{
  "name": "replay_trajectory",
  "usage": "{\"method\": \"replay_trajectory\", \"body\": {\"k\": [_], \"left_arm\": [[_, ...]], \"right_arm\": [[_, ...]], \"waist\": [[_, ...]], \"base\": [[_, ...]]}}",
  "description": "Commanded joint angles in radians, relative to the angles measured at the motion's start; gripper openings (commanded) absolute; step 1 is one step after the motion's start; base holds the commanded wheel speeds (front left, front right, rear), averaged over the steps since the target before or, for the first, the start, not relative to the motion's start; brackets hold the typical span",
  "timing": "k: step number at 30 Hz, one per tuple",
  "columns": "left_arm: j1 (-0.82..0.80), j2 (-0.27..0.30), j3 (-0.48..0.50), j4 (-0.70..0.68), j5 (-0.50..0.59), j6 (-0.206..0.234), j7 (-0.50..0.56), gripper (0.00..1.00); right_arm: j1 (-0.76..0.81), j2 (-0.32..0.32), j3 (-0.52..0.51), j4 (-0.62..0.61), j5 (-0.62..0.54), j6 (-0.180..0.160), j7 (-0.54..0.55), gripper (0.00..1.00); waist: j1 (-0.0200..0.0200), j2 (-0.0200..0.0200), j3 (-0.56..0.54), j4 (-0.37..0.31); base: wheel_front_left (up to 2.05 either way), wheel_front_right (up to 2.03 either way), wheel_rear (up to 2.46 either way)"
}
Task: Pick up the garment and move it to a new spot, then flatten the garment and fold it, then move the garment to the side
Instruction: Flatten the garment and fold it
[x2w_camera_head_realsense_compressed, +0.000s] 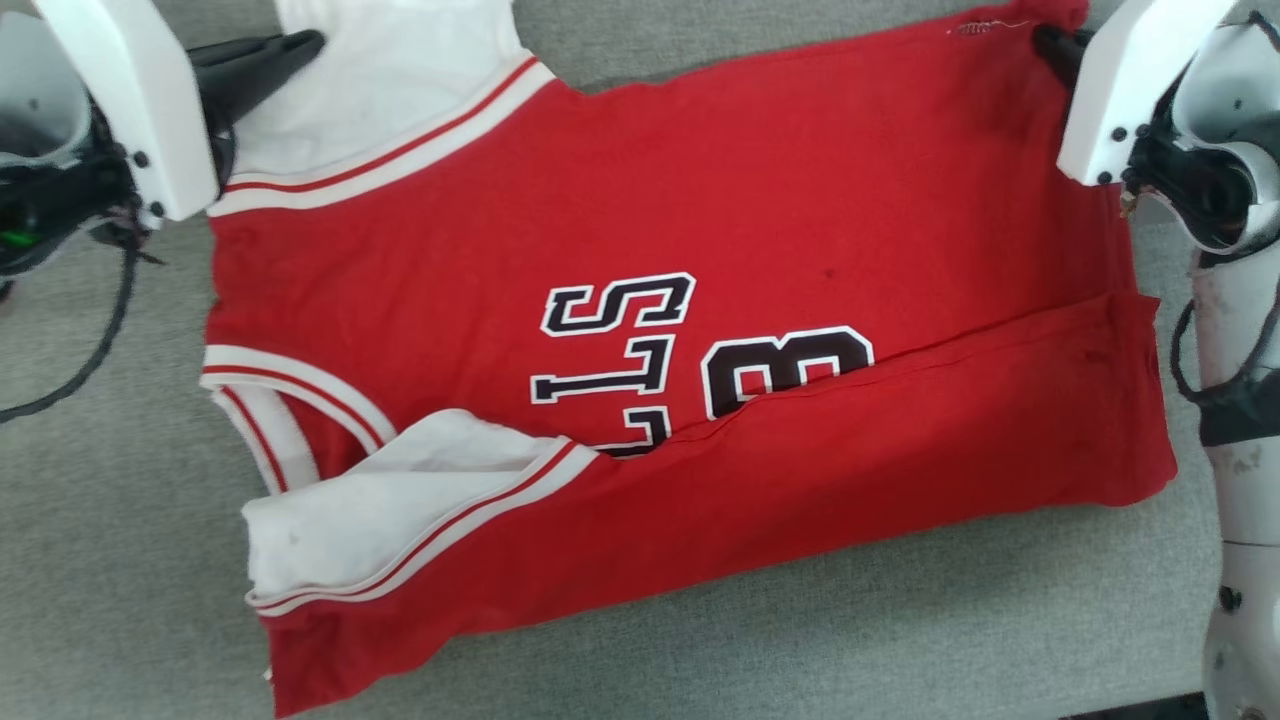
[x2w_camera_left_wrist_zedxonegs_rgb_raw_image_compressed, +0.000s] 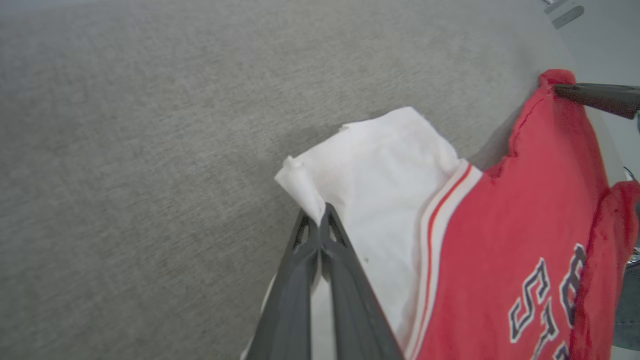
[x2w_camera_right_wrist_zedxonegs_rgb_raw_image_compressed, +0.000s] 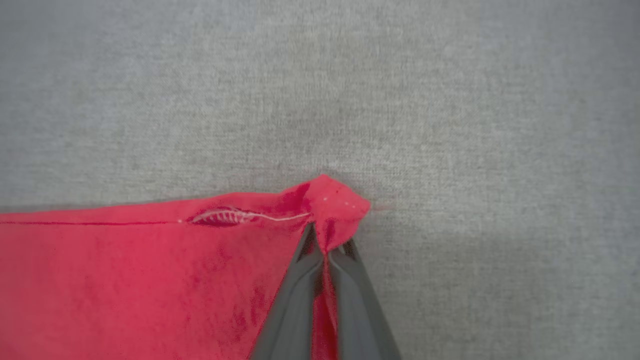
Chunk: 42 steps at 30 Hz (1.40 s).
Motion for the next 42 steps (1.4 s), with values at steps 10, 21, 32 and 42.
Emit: {"method": "replay_trajectory", "body": {"k": [10, 21, 32, 42], "left_arm": [[0.092, 0.019, -0.014, -0.237, -0.057, 0.002, -0.198, 0.00], [0.375, 0.194, -0.073, -0.524, -0.056, 0.002, -0.486, 0.00], [0.679, 0.188, -0.118, -0.523, -0.004, 0.002, -0.648, 0.00], [0.717, 0.028, -0.126, -0.307, -0.018, 0.002, -0.653, 0.00]], "right_arm": [[0.177, -0.110, 0.025, -0.134, 0.069, 0.000, -0.086, 0.00], [0.586, -0.189, -0.037, -0.407, 0.155, 0.000, -0.070, 0.00], [0.850, -0.140, -0.173, -0.526, 0.159, 0.000, -0.068, 0.00], [0.776, -0.097, -0.156, -0.362, 0.116, 0.000, -0.154, 0.00]], "waist": [[0.0000, 0.0000, -0.158, 0.094], [0.0000, 0.0000, -0.287, 0.158], [0.0000, 0.0000, -0.310, 0.192], [0.0000, 0.0000, -0.298, 0.185]], "base": [[0.00, 0.00, 0.00], [0.00, 0.00, 0.00], [0.00, 0.00, 0.00], [0.00, 0.00, 0.00]]}}
